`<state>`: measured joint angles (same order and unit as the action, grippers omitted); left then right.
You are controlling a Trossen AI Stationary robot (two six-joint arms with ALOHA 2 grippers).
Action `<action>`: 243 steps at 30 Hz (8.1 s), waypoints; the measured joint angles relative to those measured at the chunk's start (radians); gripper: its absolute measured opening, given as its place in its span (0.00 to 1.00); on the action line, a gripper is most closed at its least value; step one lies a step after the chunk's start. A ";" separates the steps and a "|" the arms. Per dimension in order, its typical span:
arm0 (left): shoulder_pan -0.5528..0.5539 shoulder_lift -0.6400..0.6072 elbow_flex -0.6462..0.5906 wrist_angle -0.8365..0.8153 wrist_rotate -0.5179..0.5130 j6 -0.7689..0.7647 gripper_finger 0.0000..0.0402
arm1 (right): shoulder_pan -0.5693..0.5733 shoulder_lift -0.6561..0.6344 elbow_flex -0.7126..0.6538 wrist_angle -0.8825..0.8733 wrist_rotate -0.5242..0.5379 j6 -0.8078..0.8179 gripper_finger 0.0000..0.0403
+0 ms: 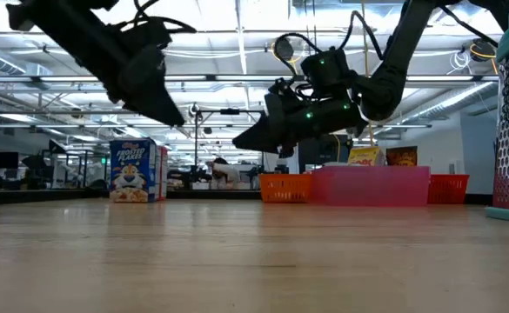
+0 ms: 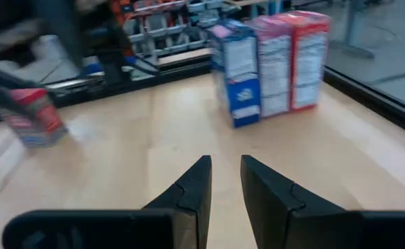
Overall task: Pick & Place Kitchen Items
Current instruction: Put the blue cereal box into the pink bin
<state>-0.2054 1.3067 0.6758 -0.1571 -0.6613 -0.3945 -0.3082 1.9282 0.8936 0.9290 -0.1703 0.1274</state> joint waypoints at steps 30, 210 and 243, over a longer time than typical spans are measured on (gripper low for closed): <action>0.124 0.000 0.000 -0.770 -0.156 -0.884 0.50 | 0.088 0.000 0.000 0.039 0.011 -0.045 0.17; 0.065 0.000 0.180 -0.546 -0.144 -0.194 0.12 | 0.103 -0.357 -0.125 -0.199 0.242 -0.203 0.32; 0.065 0.000 0.180 -0.474 -0.142 -0.188 0.12 | 0.096 -0.886 -0.783 -0.042 0.937 -0.086 0.32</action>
<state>-0.1402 1.3067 0.8558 -0.6307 -0.8032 -0.5823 -0.2127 1.0420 0.1109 0.8867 0.7671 0.0416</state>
